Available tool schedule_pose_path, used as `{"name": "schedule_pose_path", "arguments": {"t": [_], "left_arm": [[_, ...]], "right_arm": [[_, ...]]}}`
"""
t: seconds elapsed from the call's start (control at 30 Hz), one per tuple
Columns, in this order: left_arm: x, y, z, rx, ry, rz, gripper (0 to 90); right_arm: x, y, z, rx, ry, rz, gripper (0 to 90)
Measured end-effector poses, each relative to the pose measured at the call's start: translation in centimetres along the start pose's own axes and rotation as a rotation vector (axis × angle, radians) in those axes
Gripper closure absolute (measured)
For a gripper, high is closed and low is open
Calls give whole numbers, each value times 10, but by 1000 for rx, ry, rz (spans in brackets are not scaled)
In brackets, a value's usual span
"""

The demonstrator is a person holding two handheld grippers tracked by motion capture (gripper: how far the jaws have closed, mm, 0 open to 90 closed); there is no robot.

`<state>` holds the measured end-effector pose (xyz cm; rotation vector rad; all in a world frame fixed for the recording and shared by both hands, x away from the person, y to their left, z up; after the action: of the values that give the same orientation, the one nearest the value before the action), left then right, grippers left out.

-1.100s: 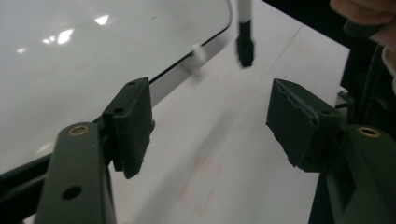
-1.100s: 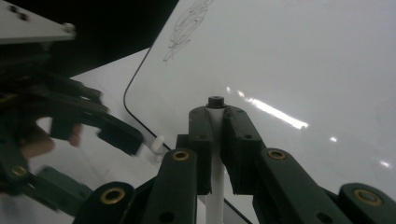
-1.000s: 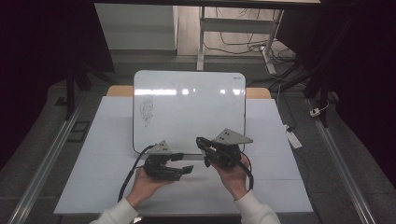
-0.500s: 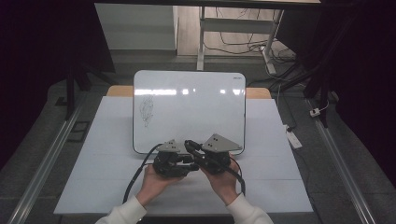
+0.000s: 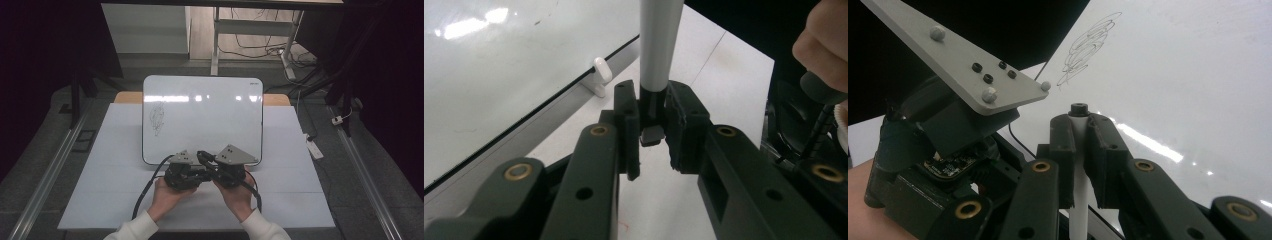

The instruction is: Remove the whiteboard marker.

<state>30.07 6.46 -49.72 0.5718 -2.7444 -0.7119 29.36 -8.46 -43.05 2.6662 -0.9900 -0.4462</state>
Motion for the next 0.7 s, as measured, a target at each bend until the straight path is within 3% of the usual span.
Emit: {"name": "schedule_pose_path", "arguments": {"t": [0.1, 0.2, 0.3, 0.5, 0.53, 0.6, 0.67, 0.7], "left_arm": [[0, 0, 1, -10, -9, -16, 769], [-3, 1, 2, -18, -14, -30, 773], [-6, 8, 3, -7, -19, -44, 773], [-20, 35, 6, 48, -8, -74, 773], [-23, 39, 6, 58, -2, -77, 773], [-28, 48, 7, 74, 5, -85, 774], [-32, 55, 8, 92, 3, -92, 774], [-33, 59, 8, 98, 1, -98, 774]], "right_arm": [[-1, -2, 0, -15, 12, -6, 803], [1, 1, -3, -7, 0, -39, 667], [5, 7, -6, 9, 5, -41, 629], [47, 39, 5, -36, 24, 16, 523], [47, 39, 5, -36, 24, 16, 523], [70, 54, 24, -70, 10, 36, 494], [84, 64, 38, -94, -2, 51, 484], [84, 64, 38, -94, -2, 51, 484]]}}
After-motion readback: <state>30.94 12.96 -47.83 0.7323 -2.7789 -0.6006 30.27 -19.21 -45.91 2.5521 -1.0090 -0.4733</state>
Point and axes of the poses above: each handheld gripper's, and its own axes: y roughly backward along the jaws, z roughly out of its underside, x roughly to its right, the point moved 2 cm from there along -y, roughly forward along the jaws, and after that the axes turned 14 degrees about -y, right-handed, at the moved point
